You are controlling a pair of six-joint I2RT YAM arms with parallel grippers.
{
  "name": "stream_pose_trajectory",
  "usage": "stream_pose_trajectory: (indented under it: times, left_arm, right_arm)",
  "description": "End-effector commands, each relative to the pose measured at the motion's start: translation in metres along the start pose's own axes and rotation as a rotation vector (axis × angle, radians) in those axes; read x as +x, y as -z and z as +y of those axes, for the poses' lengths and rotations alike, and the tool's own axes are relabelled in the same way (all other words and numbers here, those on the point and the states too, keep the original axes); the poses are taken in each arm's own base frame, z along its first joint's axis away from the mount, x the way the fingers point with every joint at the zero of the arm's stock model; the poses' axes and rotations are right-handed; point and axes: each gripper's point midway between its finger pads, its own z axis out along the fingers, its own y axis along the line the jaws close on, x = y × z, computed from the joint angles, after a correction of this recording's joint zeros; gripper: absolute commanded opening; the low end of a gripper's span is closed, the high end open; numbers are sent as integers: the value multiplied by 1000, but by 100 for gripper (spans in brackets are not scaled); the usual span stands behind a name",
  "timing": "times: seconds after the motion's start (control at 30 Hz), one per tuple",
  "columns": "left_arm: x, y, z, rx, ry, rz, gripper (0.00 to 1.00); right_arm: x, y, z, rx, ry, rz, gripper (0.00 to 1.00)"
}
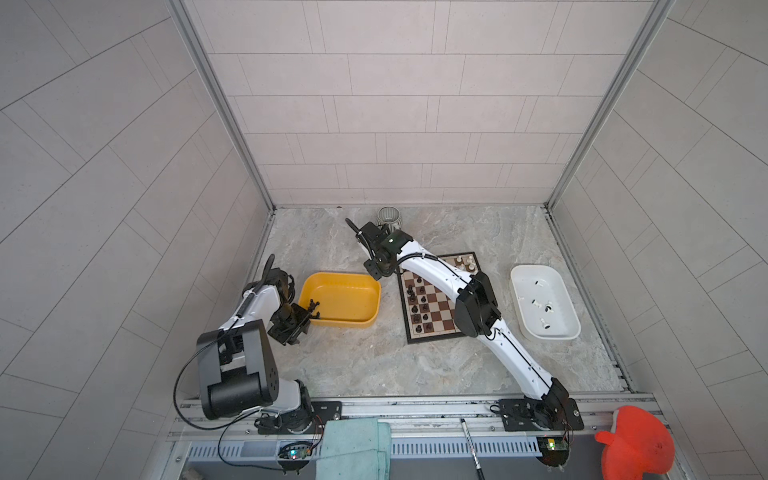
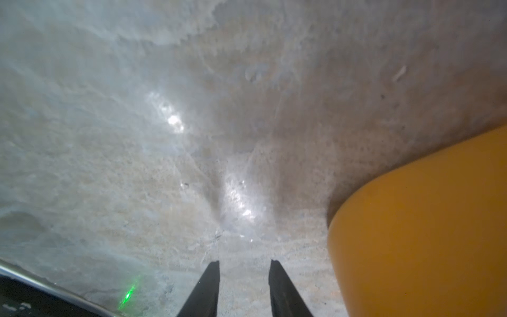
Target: Set up the chess pieces on the board
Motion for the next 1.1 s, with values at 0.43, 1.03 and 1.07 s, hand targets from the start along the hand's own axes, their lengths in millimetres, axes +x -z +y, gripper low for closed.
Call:
stream_pose_trajectory:
  times: [0.43, 1.03, 1.07]
  left_arm:
    - [-71, 31, -53, 21, -197, -161, 64]
    - [-70, 50, -124, -23, -405, -228, 75]
    - [-75, 61, -120, -48, -410, -271, 76]
  right_arm:
    - [35, 43, 52, -89, 145, 58, 49]
    - [71, 65, 105, -154, 95, 66, 48]
    - [71, 69, 100, -144, 86, 61, 48]
